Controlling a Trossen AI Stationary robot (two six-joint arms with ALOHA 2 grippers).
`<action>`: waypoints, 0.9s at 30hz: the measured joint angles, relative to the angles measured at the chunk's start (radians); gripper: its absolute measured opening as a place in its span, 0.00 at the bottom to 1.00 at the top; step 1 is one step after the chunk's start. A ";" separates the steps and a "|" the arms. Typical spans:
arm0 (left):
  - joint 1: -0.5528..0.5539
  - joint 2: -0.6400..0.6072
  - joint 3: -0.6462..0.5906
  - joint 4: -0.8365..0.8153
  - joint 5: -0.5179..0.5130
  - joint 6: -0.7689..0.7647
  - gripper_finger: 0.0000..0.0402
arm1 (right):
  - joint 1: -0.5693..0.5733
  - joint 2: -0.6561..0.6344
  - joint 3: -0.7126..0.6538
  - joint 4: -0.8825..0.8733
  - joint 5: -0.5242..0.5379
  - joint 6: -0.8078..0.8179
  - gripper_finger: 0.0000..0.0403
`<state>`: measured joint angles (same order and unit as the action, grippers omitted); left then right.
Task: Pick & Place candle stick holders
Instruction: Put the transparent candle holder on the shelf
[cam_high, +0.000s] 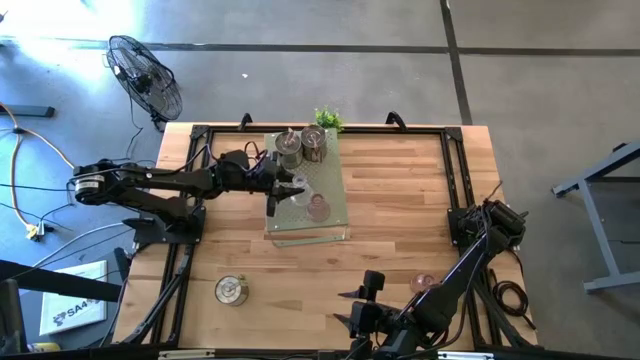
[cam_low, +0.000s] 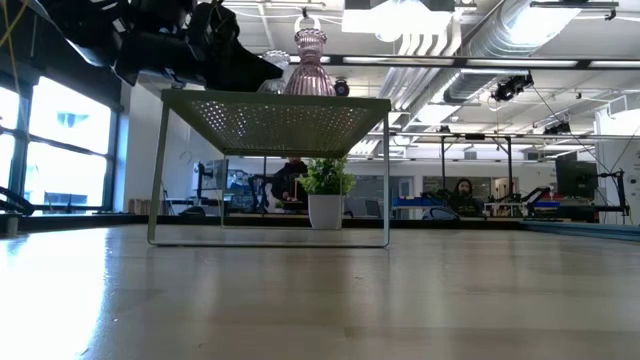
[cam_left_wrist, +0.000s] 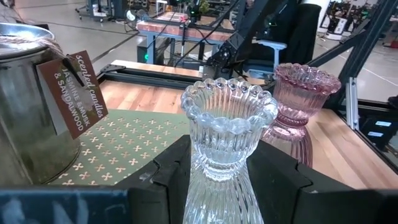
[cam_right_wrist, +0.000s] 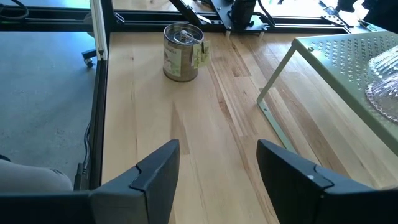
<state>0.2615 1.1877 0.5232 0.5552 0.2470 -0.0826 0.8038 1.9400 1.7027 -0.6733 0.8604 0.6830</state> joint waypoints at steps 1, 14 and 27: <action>0.000 0.000 0.000 0.000 -0.011 -0.001 0.36 | 0.000 0.000 0.000 0.000 0.000 0.000 0.52; 0.000 0.000 0.001 -0.002 -0.059 -0.027 0.36 | 0.000 0.000 0.000 0.000 0.000 -0.003 0.52; 0.000 0.000 0.001 -0.021 -0.097 0.019 0.50 | 0.000 0.000 0.000 0.000 0.000 -0.003 0.52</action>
<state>0.2611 1.1877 0.5243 0.5343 0.1505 -0.0631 0.8038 1.9400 1.7028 -0.6735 0.8604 0.6804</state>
